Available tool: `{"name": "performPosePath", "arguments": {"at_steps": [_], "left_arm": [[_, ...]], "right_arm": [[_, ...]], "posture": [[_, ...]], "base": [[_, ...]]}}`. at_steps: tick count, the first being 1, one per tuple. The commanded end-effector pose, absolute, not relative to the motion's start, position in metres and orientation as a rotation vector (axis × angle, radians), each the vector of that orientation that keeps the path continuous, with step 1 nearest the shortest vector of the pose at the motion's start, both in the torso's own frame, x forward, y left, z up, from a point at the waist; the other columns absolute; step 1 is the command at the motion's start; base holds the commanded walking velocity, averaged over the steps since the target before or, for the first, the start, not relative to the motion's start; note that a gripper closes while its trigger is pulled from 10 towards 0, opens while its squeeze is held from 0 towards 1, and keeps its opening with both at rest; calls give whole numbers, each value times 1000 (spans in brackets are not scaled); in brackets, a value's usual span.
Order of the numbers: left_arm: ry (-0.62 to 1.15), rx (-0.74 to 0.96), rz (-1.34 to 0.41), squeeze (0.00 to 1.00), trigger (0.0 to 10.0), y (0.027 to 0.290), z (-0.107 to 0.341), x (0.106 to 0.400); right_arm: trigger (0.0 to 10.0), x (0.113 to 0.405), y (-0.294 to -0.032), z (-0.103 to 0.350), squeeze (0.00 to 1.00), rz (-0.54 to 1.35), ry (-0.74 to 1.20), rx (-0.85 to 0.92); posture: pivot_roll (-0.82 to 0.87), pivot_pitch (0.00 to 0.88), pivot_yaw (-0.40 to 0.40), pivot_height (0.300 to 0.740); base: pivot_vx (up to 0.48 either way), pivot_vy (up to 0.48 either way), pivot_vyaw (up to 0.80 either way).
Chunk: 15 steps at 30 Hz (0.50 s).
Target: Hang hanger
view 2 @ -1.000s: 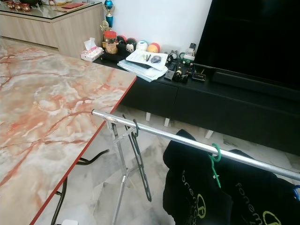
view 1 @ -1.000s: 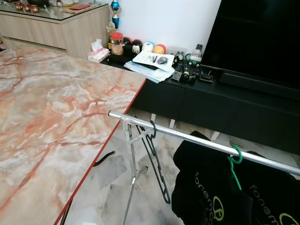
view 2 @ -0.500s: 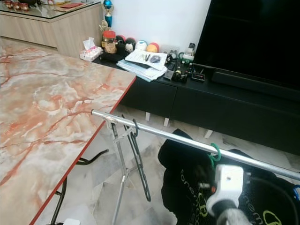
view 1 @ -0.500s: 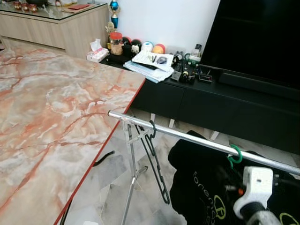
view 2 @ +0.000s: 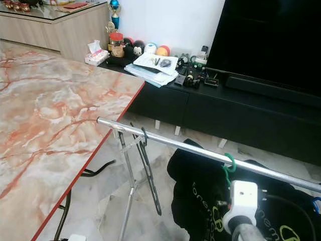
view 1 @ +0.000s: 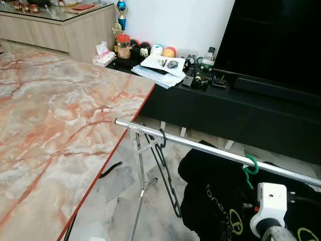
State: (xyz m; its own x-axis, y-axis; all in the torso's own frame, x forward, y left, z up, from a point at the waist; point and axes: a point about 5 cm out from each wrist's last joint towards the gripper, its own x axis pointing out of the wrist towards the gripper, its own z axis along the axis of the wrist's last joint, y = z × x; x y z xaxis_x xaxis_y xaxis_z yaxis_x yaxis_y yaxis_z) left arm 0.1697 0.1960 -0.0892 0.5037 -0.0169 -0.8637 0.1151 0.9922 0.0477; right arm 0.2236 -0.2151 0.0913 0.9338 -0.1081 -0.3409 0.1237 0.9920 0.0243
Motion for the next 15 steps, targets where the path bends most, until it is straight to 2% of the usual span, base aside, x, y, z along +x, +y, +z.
{"name": "performPosePath", "arguments": {"at_steps": [1, 2, 3, 12, 13, 15], "left_arm": [[1069, 109, -90, 0, 10000, 194, -92, 164], [1069, 108, -89, 0, 10000, 194, -92, 164], [1069, 107, -90, 0, 10000, 194, -92, 164], [1071, 108, -94, 0, 10000, 194, -92, 164], [1071, 108, -95, 0, 10000, 194, -92, 164], [1072, 110, -98, 0, 10000, 194, -92, 163]], "right_arm": [[10000, 226, -217, 94, 0, -131, 318, 58], [10000, 227, -215, 95, 0, -124, 305, 69], [10000, 228, -214, 95, 1000, -110, 310, 65], [10000, 227, -217, 75, 980, -125, 456, -39], [10000, 228, -218, 75, 0, -127, 451, -48], [10000, 232, -221, 75, 0, -132, 444, -57]], "posture": [[11, 79, -77, 740], [13, 78, -79, 740], [13, 77, -79, 740], [12, 73, -77, 740], [14, 72, -76, 740], [16, 67, -75, 740]], "base": [[0, 0, 0], [0, 0, 0], [0, 0, 0], [0, 0, 0], [0, 0, 0], [0, 0, 0]]}}
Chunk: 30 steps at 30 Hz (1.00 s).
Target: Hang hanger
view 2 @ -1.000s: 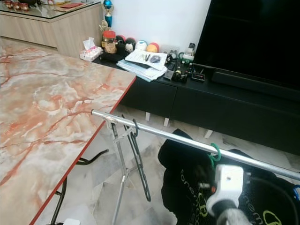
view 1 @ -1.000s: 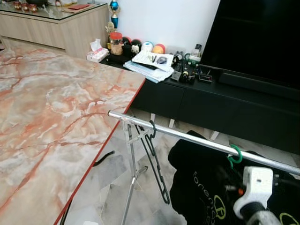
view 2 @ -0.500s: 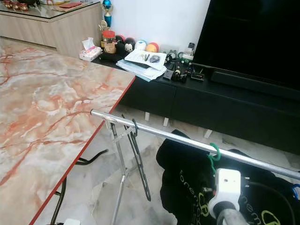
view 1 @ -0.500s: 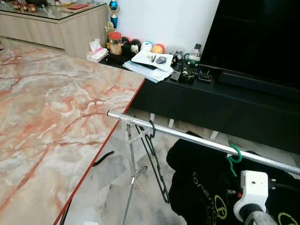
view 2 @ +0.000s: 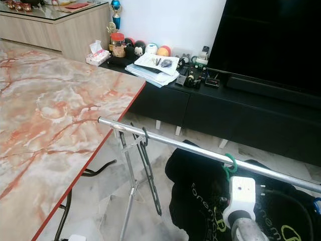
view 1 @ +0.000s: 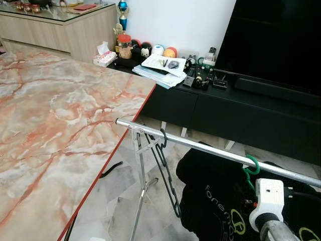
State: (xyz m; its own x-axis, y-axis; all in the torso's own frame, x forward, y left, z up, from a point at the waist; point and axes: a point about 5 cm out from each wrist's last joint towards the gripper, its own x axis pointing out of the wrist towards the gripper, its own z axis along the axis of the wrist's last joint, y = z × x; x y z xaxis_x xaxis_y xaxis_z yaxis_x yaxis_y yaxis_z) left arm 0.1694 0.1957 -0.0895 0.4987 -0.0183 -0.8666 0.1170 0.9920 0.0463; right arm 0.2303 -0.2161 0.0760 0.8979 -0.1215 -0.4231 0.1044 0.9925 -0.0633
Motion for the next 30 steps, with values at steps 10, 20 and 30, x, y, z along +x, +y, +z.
{"name": "performPosePath", "arguments": {"at_steps": [10, 20, 30], "left_arm": [[1079, 112, -108, 0, 10000, 194, -93, 162], [1082, 114, -116, 0, 10000, 195, -93, 162], [1082, 113, -116, 0, 10000, 195, -93, 163]], "right_arm": [[10000, 239, -225, 81, 0, -171, 399, -87], [10000, 237, -233, 78, 0, -245, 427, -243], [10000, 238, -222, 64, 0, -181, 487, -258]], "posture": [[19, 60, -71, 740], [20, 66, -70, 740], [26, 75, -69, 740]], "base": [[0, 0, 0], [0, 0, 0], [0, 0, 0]]}}
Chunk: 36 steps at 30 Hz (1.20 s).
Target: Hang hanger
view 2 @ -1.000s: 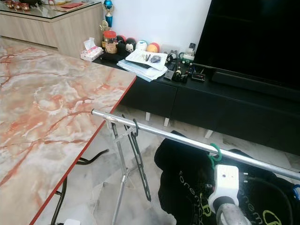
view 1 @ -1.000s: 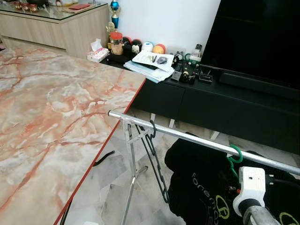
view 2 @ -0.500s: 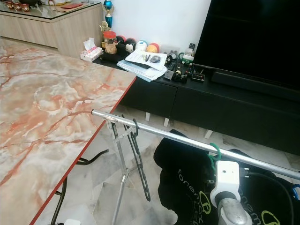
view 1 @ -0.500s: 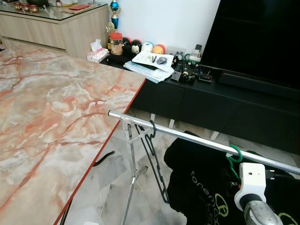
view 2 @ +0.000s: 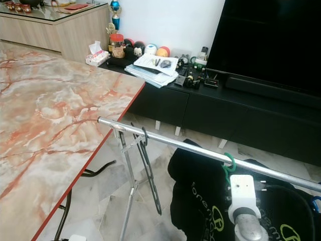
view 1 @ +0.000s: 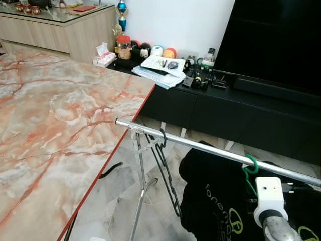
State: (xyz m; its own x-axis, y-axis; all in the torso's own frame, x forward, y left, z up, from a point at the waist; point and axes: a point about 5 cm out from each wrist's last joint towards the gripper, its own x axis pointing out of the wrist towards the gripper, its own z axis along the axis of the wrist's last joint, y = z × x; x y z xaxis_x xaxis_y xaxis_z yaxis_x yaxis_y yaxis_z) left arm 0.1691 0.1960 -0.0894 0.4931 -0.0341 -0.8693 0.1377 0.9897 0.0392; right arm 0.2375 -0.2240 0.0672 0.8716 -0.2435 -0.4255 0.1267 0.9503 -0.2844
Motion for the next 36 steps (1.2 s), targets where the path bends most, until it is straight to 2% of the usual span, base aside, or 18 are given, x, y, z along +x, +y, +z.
{"name": "performPosePath", "arguments": {"at_steps": [1, 6, 8, 14, 25, 36], "left_arm": [[1082, 113, -116, 0, 10000, 195, -93, 163], [1082, 112, -117, 0, 10000, 195, -92, 163], [1082, 113, -116, 0, 10000, 195, -92, 163], [1082, 112, -117, 0, 10000, 195, -92, 163], [1080, 108, -111, 0, 10000, 195, -92, 164], [1078, 107, -112, 0, 10000, 195, -92, 164]], "right_arm": [[10000, 239, -220, 63, 0, -169, 489, -254], [10000, 244, -201, 64, 0, -40, 448, -203], [10000, 250, -196, 74, 0, -20, 359, -186], [10000, 256, -196, 85, 0, -28, 267, -139], [10000, 255, -208, 68, 0, -118, 341, -150], [10000, 259, -201, 53, 0, -126, 403, -63]], "posture": [[26, 75, -69, 740], [31, 76, -69, 740], [31, 78, -69, 740], [31, 79, -68, 740], [41, 80, -67, 740], [47, 77, -61, 740]], "base": [[0, 0, 0], [0, 0, 0], [0, 0, 0], [0, 0, 0], [0, 0, 0], [0, 0, 0]]}}
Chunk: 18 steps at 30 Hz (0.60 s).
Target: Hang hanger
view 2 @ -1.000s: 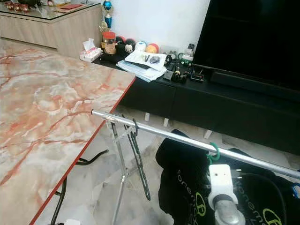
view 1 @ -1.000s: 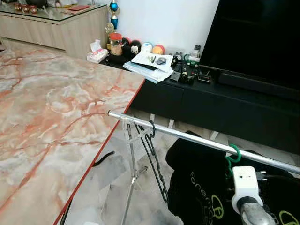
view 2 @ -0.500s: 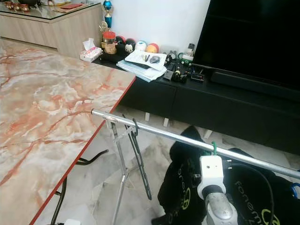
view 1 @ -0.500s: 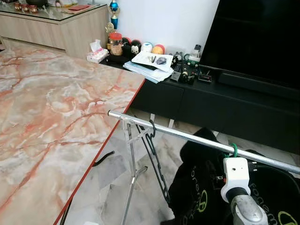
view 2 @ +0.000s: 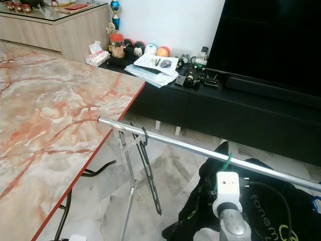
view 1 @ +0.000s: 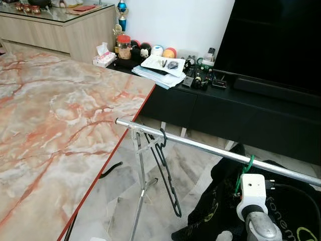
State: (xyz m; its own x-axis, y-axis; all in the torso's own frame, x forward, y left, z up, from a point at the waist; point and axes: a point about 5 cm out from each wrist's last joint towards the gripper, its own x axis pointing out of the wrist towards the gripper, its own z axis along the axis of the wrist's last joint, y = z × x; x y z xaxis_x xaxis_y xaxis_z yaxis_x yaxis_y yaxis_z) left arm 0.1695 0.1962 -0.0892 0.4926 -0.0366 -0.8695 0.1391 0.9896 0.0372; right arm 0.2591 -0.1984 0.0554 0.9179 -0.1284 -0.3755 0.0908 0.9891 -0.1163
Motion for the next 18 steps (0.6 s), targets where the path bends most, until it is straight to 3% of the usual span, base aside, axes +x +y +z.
{"name": "performPosePath", "arguments": {"at_steps": [1, 8, 9, 10, 11, 16, 17, 18], "left_arm": [[1077, 106, -111, 0, 10000, 195, -92, 164], [1078, 105, -114, 0, 10000, 195, -92, 164], [1077, 104, -114, 0, 10000, 195, -92, 164], [1077, 104, -114, 0, 10000, 195, -92, 164], [1077, 103, -114, 0, 10000, 195, -92, 164], [1077, 103, -113, 0, 10000, 195, -92, 164], [1077, 102, -113, 0, 10000, 195, -92, 164], [1077, 102, -113, 0, 10000, 195, -92, 164]], "right_arm": [[10000, 259, -200, 53, 0, -125, 401, -54], [10000, 265, -195, 51, 0, -109, 394, -14], [9373, 266, -194, 51, 0, -107, 392, -11], [9373, 266, -194, 51, 0, -106, 390, -10], [0, 268, -192, 53, 0, -102, 380, 4], [0, 269, -189, 54, 0, -94, 376, 5], [1725, 269, -189, 54, 0, -95, 377, 4], [1725, 269, -189, 54, 0, -95, 377, 4]], "posture": [[47, 77, -61, 740], [51, 76, -61, 740], [51, 76, -61, 740], [53, 77, -61, 740], [53, 77, -61, 740], [53, 79, -61, 740], [53, 79, -61, 740], [53, 79, -61, 740]], "base": [[0, 0, 0], [0, 0, 0], [0, 0, 0], [0, 0, 0], [0, 0, 0], [0, 0, 0], [0, 0, 0], [0, 0, 0]]}}
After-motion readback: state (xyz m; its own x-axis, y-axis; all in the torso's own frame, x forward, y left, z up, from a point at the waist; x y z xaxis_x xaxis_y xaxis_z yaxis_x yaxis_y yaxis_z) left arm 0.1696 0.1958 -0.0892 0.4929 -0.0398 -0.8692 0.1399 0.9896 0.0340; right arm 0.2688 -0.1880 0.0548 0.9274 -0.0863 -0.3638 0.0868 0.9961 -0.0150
